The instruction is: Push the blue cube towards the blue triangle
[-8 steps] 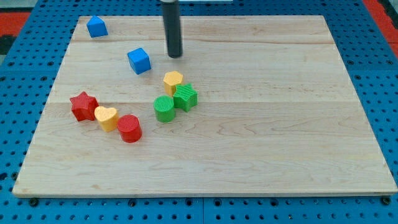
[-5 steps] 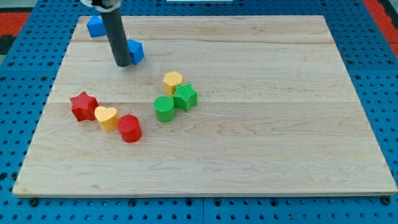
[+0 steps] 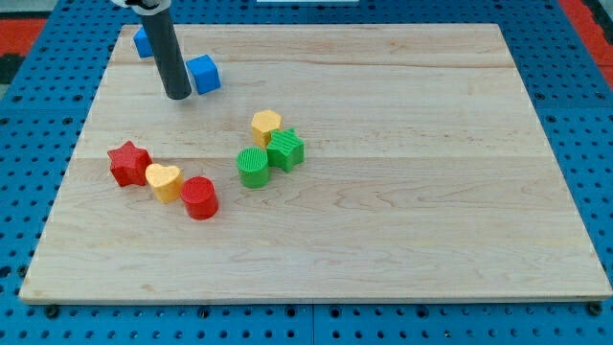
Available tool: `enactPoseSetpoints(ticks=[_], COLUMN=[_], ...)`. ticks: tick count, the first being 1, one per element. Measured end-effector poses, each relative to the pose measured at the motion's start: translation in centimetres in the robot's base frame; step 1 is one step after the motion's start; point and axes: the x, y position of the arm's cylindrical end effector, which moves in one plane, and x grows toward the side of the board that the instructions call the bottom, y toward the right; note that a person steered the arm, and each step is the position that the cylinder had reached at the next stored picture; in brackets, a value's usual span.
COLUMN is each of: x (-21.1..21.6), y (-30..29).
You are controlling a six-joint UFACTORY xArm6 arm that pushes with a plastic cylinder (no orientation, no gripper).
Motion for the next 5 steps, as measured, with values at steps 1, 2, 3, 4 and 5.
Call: enactPoseSetpoints(ticks=[1, 2, 3, 4, 5], x=[0.0, -0.8, -0.3, -1.3, -3.3], y=[0.0, 0.7, 4.5, 6.6, 6.8])
